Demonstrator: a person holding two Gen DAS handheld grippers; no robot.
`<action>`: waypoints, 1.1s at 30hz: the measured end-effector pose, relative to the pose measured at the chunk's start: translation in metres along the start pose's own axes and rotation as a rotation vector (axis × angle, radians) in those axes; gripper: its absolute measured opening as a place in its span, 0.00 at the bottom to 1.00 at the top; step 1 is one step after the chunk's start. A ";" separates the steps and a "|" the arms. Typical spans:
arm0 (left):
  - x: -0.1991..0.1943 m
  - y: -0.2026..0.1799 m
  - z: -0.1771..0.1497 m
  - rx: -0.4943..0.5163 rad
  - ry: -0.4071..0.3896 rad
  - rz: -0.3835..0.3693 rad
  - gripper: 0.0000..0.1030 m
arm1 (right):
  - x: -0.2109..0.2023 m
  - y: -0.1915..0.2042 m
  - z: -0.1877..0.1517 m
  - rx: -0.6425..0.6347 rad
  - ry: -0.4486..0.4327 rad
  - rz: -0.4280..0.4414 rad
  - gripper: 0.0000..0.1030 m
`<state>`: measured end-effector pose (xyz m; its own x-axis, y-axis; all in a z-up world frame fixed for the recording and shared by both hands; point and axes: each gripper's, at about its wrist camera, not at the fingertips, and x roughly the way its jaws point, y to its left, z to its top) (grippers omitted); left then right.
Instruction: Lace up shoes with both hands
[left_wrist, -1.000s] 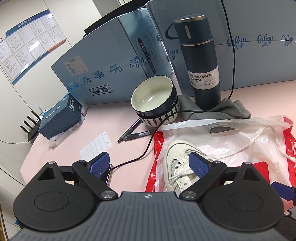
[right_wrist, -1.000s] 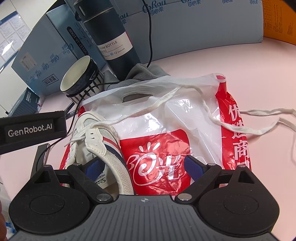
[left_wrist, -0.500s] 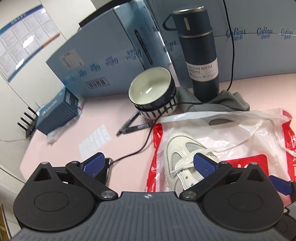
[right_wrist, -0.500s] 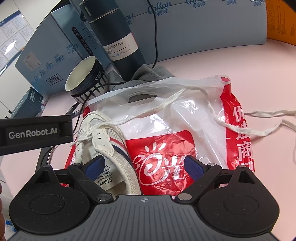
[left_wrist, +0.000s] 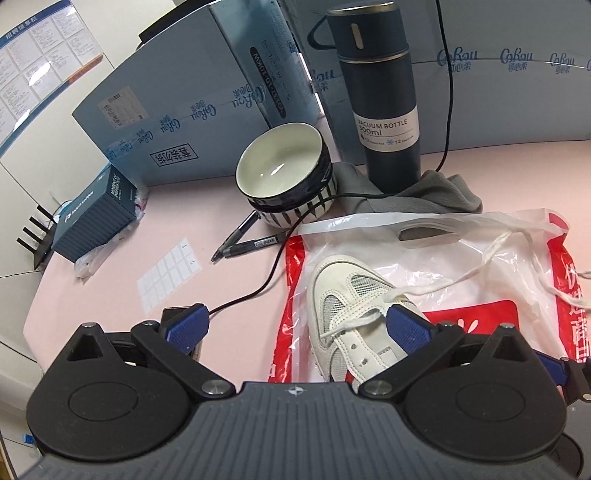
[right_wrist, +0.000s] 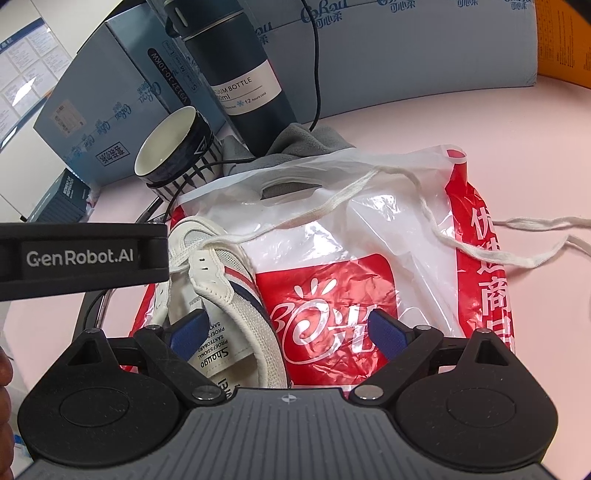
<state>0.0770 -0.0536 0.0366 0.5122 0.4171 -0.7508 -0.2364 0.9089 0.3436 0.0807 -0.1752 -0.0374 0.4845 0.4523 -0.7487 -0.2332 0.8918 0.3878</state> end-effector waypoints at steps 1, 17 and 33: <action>0.000 0.000 0.000 0.001 0.000 0.003 1.00 | 0.000 0.000 0.000 0.001 -0.001 0.002 0.90; 0.010 0.063 -0.040 -0.054 -0.145 -0.268 1.00 | -0.024 -0.004 -0.003 -0.075 -0.143 0.104 0.90; 0.012 0.072 -0.080 0.015 -0.191 -0.555 1.00 | -0.003 0.004 0.007 -0.291 -0.044 0.162 0.31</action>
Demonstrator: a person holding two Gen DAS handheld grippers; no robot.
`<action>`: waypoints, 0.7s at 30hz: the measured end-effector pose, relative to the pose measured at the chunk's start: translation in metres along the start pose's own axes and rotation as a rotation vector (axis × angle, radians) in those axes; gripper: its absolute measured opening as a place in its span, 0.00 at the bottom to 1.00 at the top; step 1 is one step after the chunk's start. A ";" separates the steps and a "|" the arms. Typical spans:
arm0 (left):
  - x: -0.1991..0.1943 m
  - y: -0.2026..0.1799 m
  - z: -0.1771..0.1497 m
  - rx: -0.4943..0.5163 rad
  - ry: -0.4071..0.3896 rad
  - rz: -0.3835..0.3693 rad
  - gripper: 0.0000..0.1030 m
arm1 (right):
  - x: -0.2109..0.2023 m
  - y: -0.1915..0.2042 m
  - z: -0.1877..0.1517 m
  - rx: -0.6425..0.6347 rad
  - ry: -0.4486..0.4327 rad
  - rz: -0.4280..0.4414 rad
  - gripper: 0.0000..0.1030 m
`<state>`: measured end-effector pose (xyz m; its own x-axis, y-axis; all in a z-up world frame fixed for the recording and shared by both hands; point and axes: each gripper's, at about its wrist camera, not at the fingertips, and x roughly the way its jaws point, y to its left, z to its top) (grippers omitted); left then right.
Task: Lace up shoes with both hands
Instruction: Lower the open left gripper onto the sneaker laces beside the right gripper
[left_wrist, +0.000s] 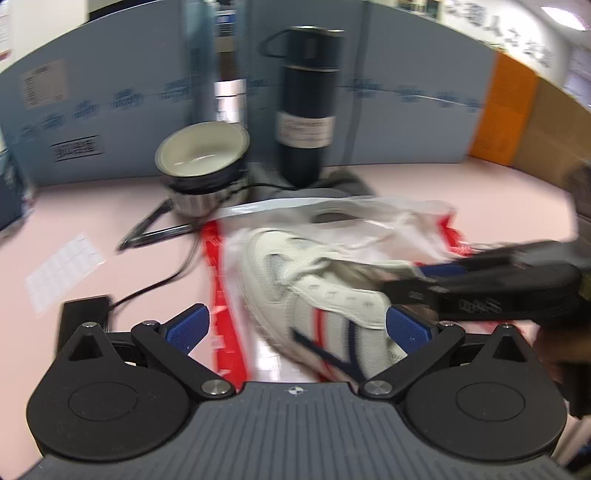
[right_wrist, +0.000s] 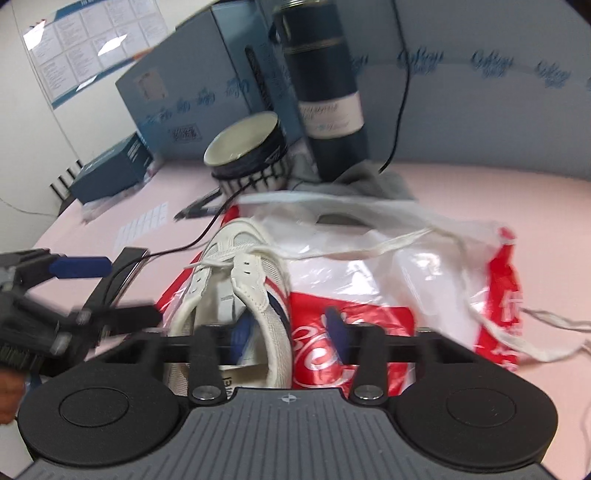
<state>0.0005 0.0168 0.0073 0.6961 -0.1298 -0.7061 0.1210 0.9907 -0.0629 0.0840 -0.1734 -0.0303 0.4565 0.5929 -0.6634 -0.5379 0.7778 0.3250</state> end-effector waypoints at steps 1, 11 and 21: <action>0.001 -0.003 0.000 0.013 0.007 -0.018 1.00 | 0.002 -0.001 0.002 0.009 0.006 0.015 0.31; 0.028 -0.010 0.002 0.001 0.068 -0.049 0.52 | 0.010 -0.005 0.005 0.109 0.030 0.037 0.16; 0.043 -0.018 0.020 0.075 0.031 -0.066 0.50 | -0.016 -0.009 -0.011 0.199 -0.036 -0.020 0.14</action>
<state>0.0421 -0.0071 -0.0081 0.6626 -0.1922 -0.7239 0.2193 0.9739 -0.0578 0.0739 -0.1921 -0.0300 0.4925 0.5809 -0.6481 -0.3794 0.8135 0.4408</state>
